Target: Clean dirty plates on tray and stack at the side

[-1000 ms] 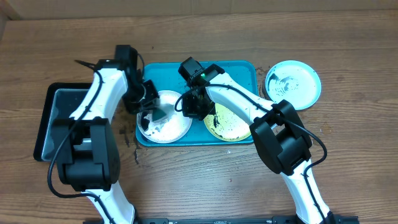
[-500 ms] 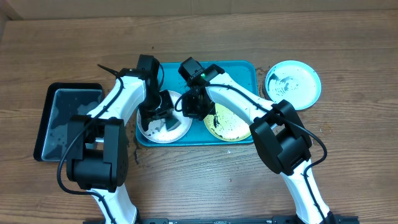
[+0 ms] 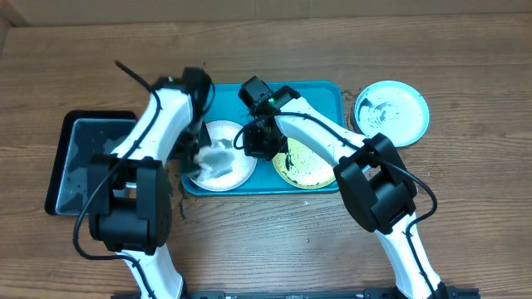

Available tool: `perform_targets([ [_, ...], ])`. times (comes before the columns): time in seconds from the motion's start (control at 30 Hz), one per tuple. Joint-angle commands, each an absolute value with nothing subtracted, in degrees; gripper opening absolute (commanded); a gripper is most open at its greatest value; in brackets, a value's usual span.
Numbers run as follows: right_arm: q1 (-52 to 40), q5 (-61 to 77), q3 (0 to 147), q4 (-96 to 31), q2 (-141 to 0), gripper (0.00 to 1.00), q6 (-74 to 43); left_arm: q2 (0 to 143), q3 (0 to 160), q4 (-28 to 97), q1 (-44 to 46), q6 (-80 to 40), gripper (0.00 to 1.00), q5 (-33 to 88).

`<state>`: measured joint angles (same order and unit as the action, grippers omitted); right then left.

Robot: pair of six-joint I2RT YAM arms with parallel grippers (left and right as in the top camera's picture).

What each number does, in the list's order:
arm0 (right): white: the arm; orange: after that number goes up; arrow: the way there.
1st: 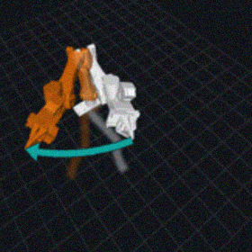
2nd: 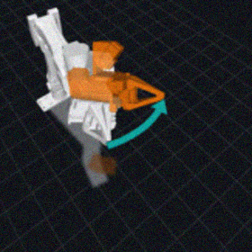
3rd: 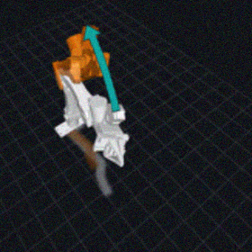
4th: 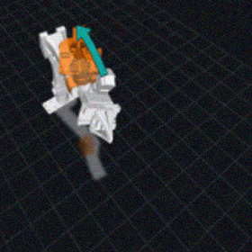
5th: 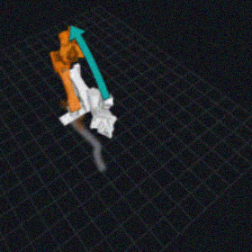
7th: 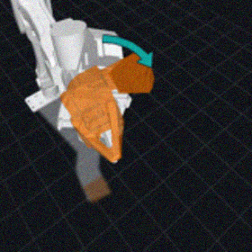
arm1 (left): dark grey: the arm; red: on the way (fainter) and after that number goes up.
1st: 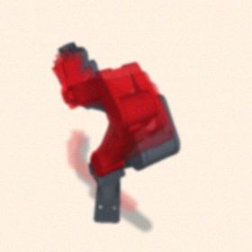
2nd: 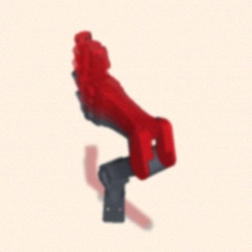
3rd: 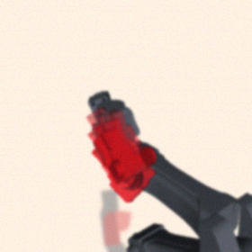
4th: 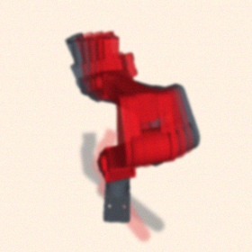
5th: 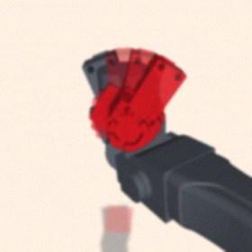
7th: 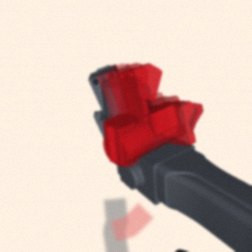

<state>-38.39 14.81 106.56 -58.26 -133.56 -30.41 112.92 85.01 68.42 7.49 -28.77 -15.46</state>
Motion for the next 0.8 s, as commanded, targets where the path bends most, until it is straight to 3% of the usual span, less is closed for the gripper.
perform_targets([
  [0.0,-38.61,13.32,109.14,-58.06,-132.97,0.04,-27.51,112.27,95.33,72.18,5.93,-29.61,0.04,-13.04],
  [0.3,-39.94,4.12,116.86,-62.7,-131.83,0.04,-19.9,106.5,105.23,76.53,-7.01,-29.63,0.04,-0.58],
  [0.77,-51.16,-52.86,136.42,-77.28,-131.22,0.04,-9.1,106.28,105.1,81.3,-32.58,-30.02,0.04,5.52],
])
